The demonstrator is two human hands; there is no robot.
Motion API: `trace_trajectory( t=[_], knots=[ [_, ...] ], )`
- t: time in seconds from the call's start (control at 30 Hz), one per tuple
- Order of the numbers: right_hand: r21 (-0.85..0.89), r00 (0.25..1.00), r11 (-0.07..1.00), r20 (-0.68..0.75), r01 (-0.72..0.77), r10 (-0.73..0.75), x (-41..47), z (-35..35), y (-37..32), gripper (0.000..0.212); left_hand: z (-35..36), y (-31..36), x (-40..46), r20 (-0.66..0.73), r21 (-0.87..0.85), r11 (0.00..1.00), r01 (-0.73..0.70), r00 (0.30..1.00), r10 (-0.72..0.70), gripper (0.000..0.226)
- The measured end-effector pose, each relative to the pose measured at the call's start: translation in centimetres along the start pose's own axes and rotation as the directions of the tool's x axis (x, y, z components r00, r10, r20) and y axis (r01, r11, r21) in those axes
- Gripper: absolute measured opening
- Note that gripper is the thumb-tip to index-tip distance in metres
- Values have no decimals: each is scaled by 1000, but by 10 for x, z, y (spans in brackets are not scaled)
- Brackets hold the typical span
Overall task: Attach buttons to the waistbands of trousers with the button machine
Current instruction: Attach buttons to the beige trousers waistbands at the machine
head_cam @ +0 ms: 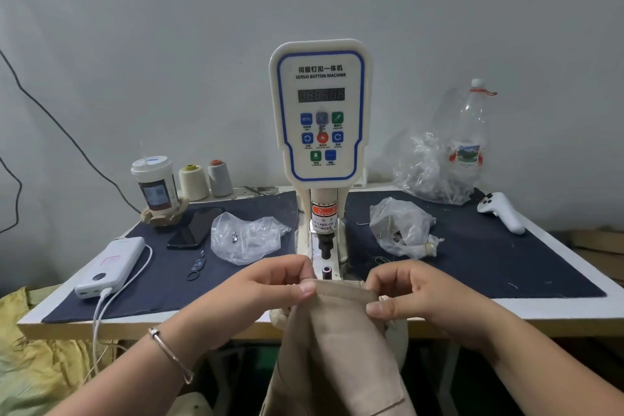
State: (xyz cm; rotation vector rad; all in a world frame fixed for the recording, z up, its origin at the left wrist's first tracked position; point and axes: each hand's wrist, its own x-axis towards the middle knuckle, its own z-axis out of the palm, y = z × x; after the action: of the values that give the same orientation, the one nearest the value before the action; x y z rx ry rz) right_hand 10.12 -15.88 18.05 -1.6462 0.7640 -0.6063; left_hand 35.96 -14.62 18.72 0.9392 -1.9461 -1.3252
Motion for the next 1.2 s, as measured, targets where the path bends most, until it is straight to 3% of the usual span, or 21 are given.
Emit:
trace_trajectory(
  t=[0.2,0.4,0.5,0.73,0.9,1.2],
  knots=[
    [108,998,992,6,61,-62,21,-2,22,10,-4,-41,2,-91,-162,987,14,995,-29,27],
    [270,995,962,-70,-50,72,53,-4,54,11,-6,-83,19,-196,-281,955,93,969,-152,26],
    [236,983,971,-163,-41,81,68,-8,62,10,-10,-92,34,-236,-312,947,78,959,-157,24],
    [234,952,972,-290,-31,100,86,-17,75,28,-20,-104,56,-277,-199,974,110,947,-163,17],
    [207,940,976,-316,-59,124,92,-21,78,15,-20,-114,59,-295,-263,960,98,939,-177,18],
    [210,940,976,-314,-65,130,94,-27,84,15,-20,-124,59,-247,-326,941,92,953,-178,19]
  ],
)
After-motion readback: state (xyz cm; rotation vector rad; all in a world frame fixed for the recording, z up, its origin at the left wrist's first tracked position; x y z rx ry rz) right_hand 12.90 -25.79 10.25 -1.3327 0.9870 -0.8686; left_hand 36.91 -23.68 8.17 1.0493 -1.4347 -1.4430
